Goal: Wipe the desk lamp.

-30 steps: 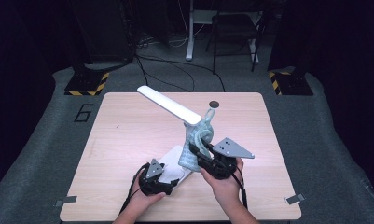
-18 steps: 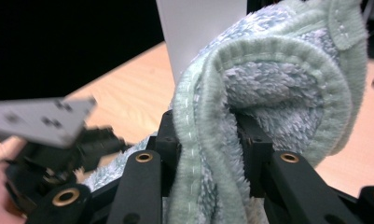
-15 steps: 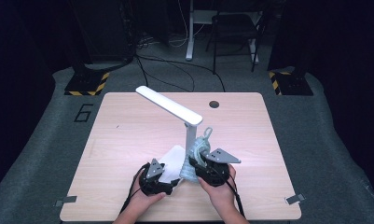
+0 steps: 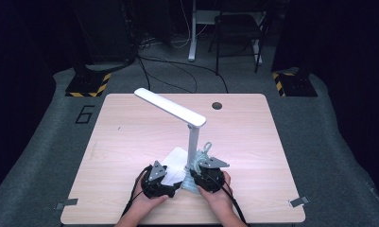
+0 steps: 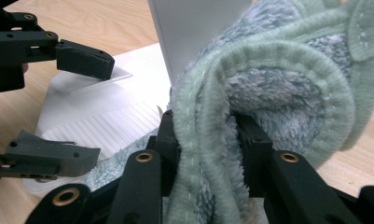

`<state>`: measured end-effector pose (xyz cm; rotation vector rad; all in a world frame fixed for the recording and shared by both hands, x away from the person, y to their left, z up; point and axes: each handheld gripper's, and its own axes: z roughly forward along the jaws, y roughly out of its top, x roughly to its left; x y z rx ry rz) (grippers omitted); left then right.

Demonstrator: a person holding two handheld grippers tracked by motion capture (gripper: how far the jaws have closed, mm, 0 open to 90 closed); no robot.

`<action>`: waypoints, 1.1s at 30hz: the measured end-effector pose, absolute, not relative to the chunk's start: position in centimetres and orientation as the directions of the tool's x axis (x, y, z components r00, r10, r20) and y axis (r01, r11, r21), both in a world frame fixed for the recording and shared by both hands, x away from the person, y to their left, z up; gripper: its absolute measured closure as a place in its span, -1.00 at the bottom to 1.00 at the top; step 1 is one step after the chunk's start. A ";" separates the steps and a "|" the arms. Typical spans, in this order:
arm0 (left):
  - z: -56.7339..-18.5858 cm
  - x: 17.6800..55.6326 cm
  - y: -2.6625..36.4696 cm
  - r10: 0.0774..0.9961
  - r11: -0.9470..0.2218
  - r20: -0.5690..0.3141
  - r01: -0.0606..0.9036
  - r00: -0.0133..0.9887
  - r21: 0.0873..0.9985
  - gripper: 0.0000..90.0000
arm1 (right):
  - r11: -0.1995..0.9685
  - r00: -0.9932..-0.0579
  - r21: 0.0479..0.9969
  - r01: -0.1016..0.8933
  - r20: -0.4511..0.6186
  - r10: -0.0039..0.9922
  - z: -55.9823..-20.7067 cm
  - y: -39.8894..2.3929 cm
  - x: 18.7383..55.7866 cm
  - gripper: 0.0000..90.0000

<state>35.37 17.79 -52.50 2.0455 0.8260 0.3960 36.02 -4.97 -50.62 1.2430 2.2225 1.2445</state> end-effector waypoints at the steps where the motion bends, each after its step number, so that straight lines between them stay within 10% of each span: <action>1: -52.5 35.4 17.8 0.684 -0.401 -0.027 0.407 0.729 0.821 -0.70 | 0.246 -0.576 0.805 0.540 0.141 0.805 -50.6 -5.0 36.0 0.49; 33: -52.6 35.3 17.7 0.691 -0.383 -0.038 0.410 0.722 0.828 -0.70 | 0.023 -0.659 0.978 0.206 0.121 0.742 -34.0 -7.0 33.5 0.50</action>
